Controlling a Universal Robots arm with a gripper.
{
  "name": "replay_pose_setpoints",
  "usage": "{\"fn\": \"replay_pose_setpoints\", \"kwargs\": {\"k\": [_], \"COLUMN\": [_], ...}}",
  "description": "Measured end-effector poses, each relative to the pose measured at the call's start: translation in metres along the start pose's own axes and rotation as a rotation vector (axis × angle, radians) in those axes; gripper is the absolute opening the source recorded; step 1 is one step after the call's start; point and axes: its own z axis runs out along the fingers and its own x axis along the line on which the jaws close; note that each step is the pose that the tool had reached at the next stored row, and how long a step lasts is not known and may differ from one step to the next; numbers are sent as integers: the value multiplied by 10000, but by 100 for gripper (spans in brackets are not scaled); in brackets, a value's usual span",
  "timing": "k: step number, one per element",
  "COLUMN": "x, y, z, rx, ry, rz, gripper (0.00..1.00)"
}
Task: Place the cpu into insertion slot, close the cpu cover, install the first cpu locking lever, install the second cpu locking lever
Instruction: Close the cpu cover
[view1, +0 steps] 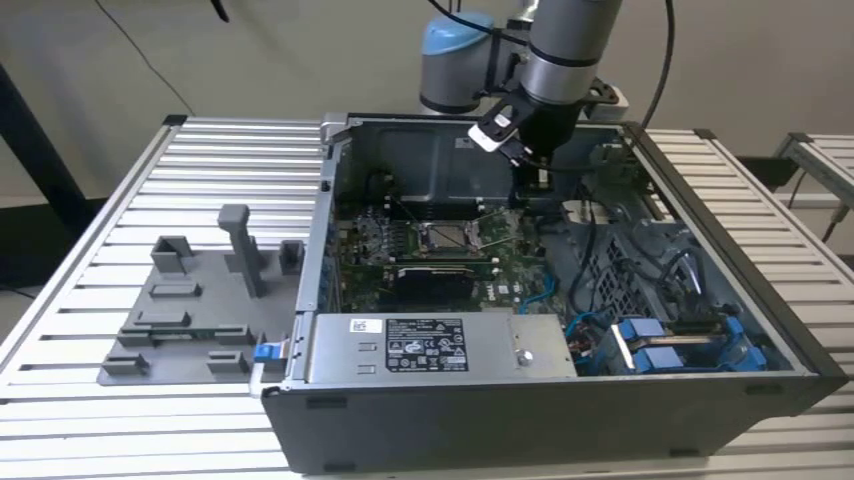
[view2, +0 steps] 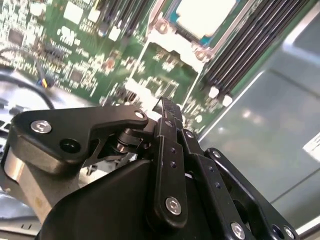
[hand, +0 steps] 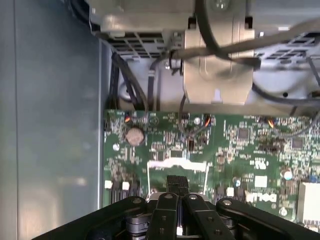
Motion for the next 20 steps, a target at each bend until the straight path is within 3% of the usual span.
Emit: {"fn": "replay_pose_setpoints", "kwargs": {"k": [7,14,20], "x": [-2,-6,-11], "y": [202,220,301], "z": [5,39,92], "rx": [29,41,43], "ry": [-1,33,140], "rz": [1,3,3], "gripper": [11,11,11]}}
